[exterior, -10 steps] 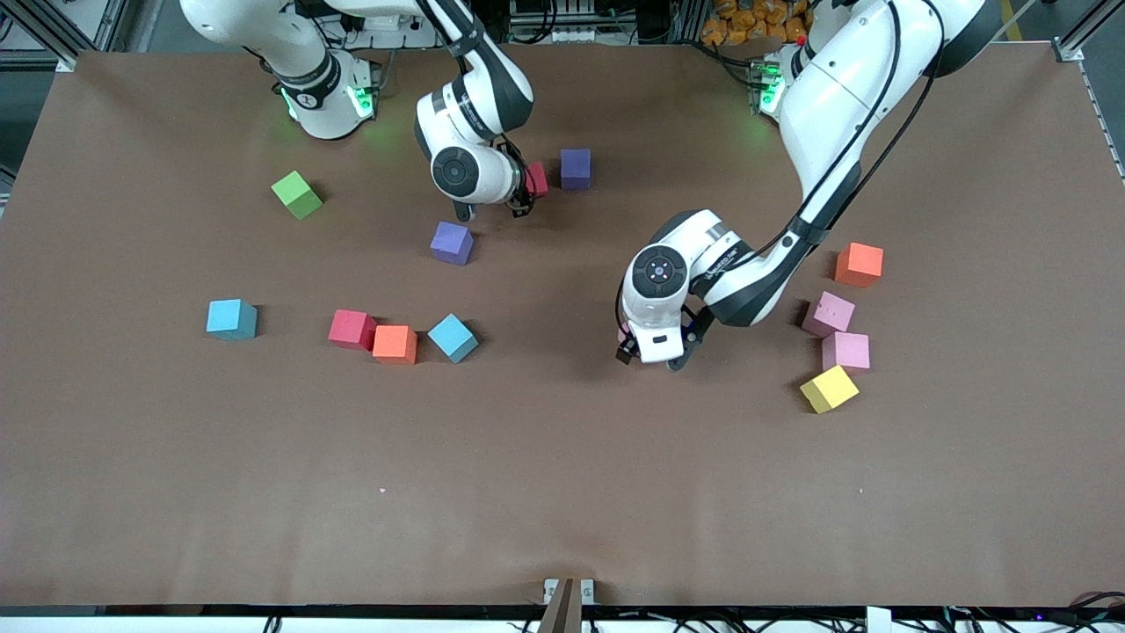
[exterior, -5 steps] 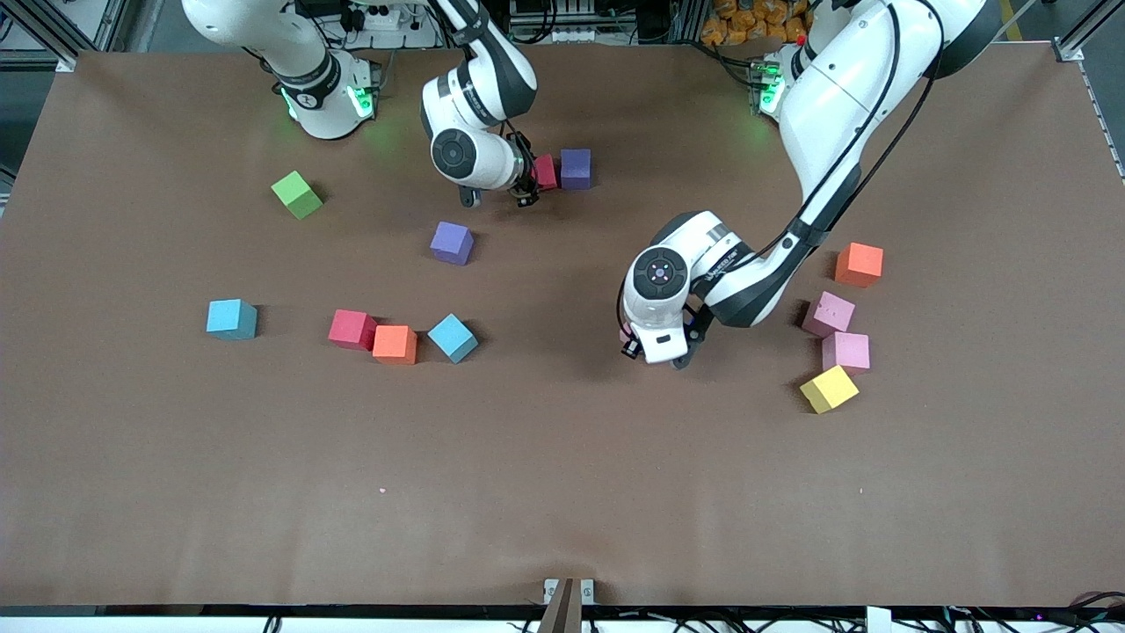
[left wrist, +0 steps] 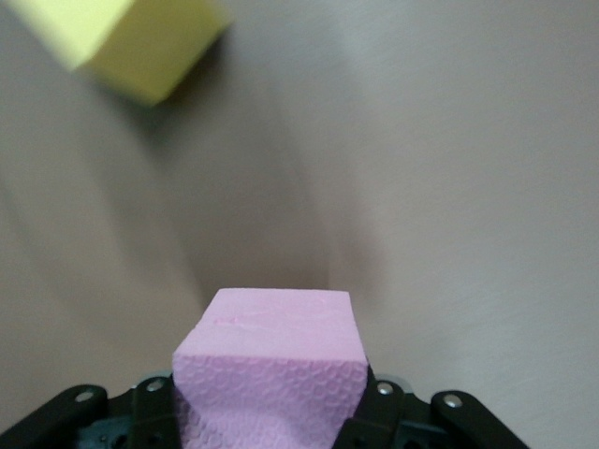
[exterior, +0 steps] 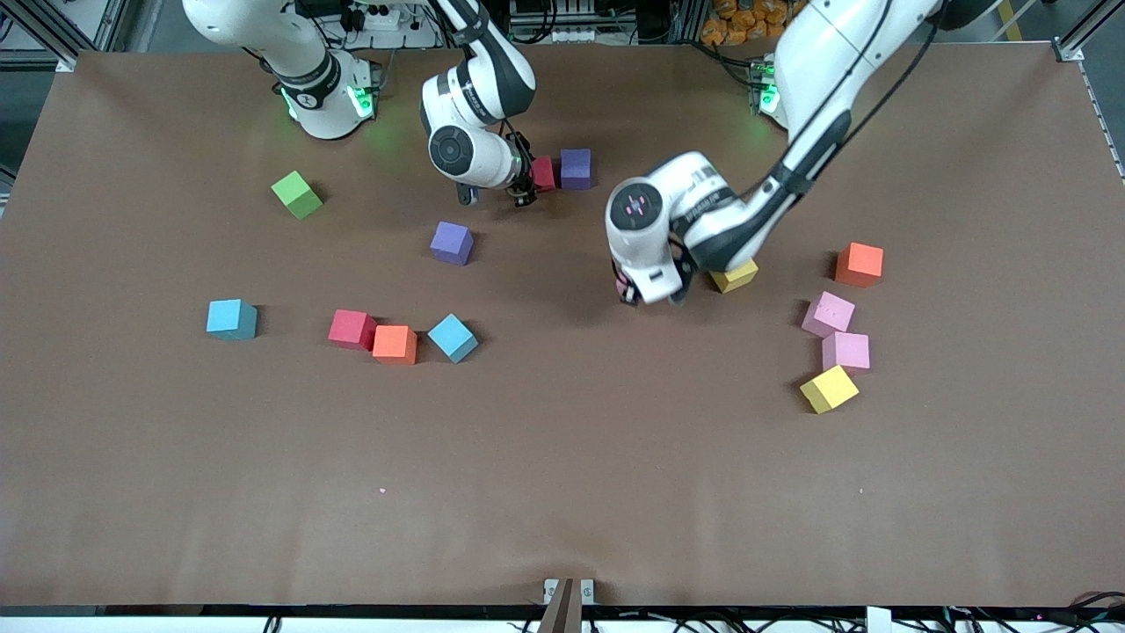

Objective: Form number 2 with 11 blocks

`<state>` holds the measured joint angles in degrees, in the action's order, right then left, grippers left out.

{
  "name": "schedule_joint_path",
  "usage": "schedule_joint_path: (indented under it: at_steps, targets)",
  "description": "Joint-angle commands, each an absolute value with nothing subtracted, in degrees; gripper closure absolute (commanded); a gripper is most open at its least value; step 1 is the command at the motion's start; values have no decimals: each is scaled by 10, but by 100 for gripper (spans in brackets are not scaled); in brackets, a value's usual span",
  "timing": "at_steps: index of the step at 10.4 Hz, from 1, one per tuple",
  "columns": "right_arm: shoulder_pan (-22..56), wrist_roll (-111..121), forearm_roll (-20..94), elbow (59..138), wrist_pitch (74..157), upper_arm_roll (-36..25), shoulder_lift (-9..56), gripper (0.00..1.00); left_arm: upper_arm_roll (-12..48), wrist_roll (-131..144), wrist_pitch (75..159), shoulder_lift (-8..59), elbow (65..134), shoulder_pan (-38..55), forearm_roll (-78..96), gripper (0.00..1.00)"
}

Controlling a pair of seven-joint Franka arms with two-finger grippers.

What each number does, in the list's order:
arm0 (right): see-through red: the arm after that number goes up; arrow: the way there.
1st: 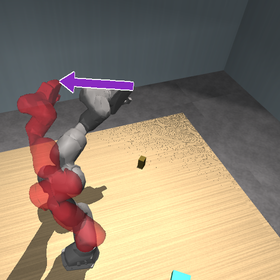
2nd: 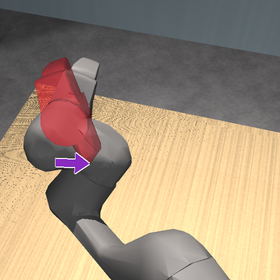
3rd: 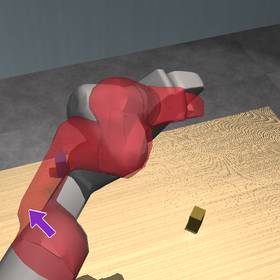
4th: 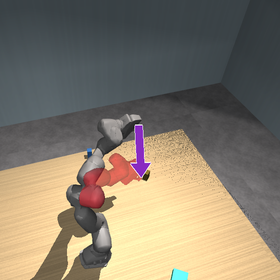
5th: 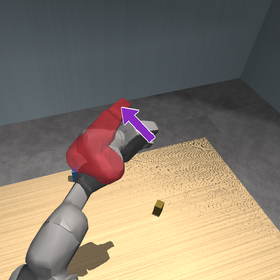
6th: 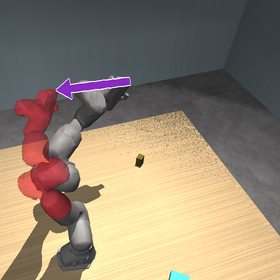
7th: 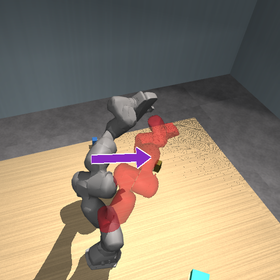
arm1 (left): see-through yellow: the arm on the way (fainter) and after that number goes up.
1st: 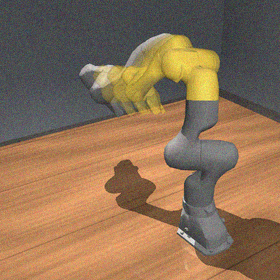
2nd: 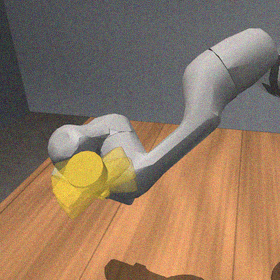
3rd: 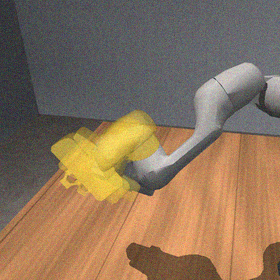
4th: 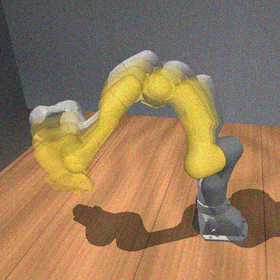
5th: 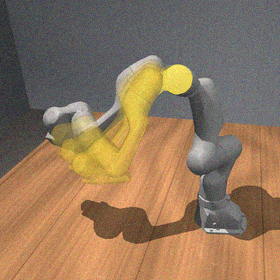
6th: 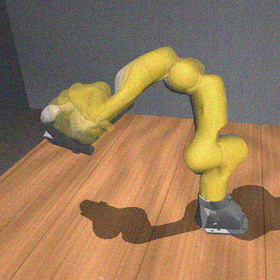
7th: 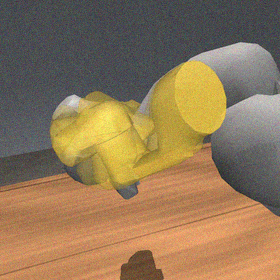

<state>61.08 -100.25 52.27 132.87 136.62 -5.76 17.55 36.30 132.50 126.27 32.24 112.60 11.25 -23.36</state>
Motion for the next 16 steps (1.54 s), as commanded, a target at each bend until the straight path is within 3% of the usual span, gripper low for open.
schedule_joint_path:
  at_steps: [1, 3, 4, 13, 16]
  targets:
    - [621, -1008, 548, 1348, 1381, -60, 156, 100, 473, 1419, 1292, 255, 1242, 34, -229, 100]
    - [625, -1008, 550, 1348, 1380, -60, 156, 100, 573, 1517, 1311, 243, 1303, -34, -229, 100]
    - [628, -1008, 550, 1348, 1380, -60, 158, 100, 589, 1569, 1321, 243, 1321, -40, -230, 100]
    - [657, -1007, 569, 1347, 1400, -61, 171, 100, 613, 1702, 1371, 251, 1355, -37, -234, 100]
    - [657, -1003, 568, 1346, 1398, -61, 171, 100, 613, 1658, 1364, 247, 1351, -97, -235, 100]
